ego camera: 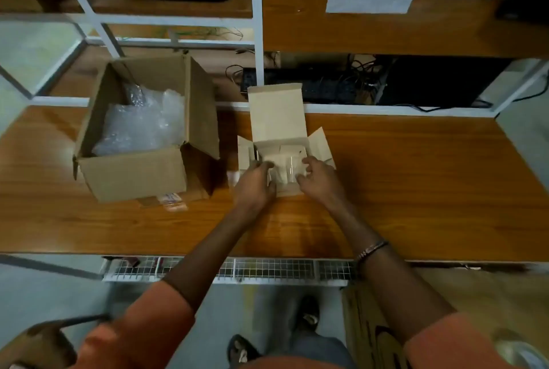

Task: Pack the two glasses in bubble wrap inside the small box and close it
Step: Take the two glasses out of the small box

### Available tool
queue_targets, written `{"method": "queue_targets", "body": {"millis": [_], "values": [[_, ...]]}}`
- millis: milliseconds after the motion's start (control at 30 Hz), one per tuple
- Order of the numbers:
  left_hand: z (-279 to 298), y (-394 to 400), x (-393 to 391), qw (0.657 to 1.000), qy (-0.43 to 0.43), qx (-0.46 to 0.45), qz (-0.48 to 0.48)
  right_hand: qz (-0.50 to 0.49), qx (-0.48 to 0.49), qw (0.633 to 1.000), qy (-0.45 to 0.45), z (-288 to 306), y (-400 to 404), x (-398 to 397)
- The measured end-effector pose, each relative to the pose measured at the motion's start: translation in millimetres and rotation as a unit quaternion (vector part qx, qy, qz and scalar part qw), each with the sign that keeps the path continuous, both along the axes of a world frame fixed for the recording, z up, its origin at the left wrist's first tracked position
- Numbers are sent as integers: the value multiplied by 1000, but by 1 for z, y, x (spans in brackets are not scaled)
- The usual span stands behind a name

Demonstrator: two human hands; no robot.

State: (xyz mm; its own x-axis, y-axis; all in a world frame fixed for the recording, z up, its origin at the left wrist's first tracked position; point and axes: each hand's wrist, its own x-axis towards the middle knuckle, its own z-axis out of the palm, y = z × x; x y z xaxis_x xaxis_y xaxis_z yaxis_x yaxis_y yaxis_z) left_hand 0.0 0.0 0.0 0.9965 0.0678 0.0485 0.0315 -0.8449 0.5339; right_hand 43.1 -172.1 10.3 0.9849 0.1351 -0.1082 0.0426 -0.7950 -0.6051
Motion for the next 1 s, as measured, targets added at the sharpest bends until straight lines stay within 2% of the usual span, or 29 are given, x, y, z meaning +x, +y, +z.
{"method": "queue_targets", "body": {"millis": [200,367,667,867,1000], "values": [[-15,-23,40,993,96,51,37,30,-34,998,38,-5,-2,42],[-23,-27,59,990,115,69,52,61,-49,996,36,-14,-7,76],[-28,-21,84,973,201,112,-15,125,-133,982,42,-24,9,98],[-21,-19,90,964,223,141,-41,135,-135,981,17,-30,13,94],[-23,-19,83,969,155,189,-42,137,-101,985,8,-25,6,85]]}}
